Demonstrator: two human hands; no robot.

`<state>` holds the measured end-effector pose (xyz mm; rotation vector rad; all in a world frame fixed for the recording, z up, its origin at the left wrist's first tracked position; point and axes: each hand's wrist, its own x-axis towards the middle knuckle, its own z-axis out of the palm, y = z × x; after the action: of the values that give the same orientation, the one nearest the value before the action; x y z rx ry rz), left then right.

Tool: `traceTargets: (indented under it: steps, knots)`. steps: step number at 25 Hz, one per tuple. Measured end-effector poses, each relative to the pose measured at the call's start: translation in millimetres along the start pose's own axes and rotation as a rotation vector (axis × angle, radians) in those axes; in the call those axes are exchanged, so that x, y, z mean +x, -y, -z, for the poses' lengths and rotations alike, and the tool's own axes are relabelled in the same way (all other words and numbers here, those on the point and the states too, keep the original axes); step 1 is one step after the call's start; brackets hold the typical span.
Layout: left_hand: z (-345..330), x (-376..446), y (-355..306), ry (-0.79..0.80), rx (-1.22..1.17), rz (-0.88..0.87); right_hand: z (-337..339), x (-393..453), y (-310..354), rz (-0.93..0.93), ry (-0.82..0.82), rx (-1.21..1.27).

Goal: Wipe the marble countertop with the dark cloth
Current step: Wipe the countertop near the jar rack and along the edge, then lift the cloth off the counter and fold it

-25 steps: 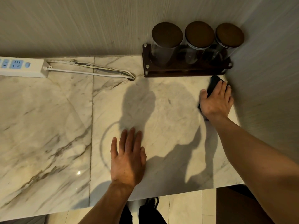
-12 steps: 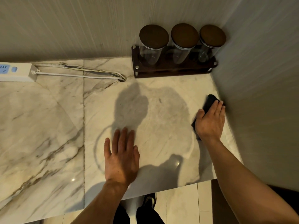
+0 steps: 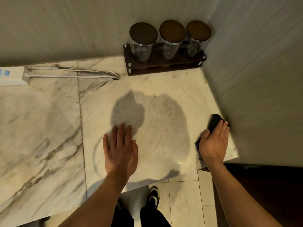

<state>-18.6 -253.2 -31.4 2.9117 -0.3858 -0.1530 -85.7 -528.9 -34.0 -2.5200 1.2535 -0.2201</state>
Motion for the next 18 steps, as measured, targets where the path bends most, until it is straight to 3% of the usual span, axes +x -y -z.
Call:
traceTargets:
  steps: [10, 18]
  knots:
    - [-2.7, -2.8, 5.2, -0.01, -0.051, -0.086, 6.7, -40.2, -23.8, -0.17, -0.054, 0.048]
    - [8.5, 3.2, 13.6, 0.037, -0.12, -0.124, 16.2, -67.5, -29.8, -0.356, -0.119, 0.276]
